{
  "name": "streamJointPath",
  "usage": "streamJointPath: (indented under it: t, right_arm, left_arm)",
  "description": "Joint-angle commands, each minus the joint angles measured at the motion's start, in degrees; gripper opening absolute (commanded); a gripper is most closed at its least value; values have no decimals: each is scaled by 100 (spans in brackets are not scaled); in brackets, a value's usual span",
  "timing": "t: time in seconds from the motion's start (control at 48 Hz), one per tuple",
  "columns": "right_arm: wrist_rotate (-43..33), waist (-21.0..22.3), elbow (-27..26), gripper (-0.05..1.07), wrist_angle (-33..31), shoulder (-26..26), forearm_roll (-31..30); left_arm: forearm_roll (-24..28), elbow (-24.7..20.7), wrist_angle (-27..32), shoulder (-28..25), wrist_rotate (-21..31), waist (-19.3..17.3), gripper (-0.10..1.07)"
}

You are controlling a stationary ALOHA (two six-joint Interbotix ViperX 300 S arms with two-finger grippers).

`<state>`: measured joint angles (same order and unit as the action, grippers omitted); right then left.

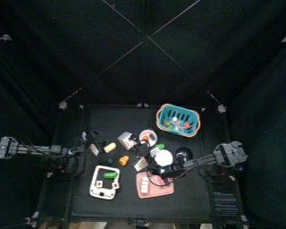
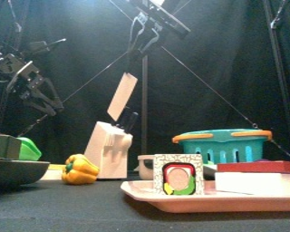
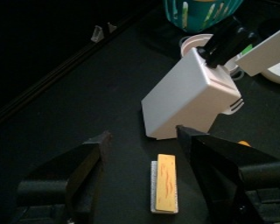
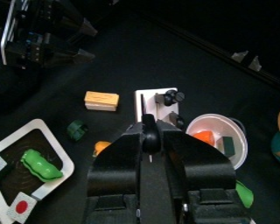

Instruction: Grab cleaver with other hand

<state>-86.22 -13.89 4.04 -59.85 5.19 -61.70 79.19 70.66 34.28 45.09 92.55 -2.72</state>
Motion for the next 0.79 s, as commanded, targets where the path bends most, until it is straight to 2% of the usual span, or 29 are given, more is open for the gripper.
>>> streamJointPath:
  t: [0.0,0.396,0.604,0.771]
  right_arm:
    - [-9,-105,-9,44,-9,-369,-88]
    - [-114,-782,756,44,-9,-1107,-422]
    - [-281,-1292,1318,44,-9,-1503,-923]
    - [-905,-1626,1907,44,-9,-1837,-1529]
  left_arm:
    - [18,-70,9,-18,0,9,95]
    - [158,-202,-281,-9,0,97,95]
    - [519,-308,-729,-9,18,431,95]
    - [888,-325,-1134,-9,44,694,95]
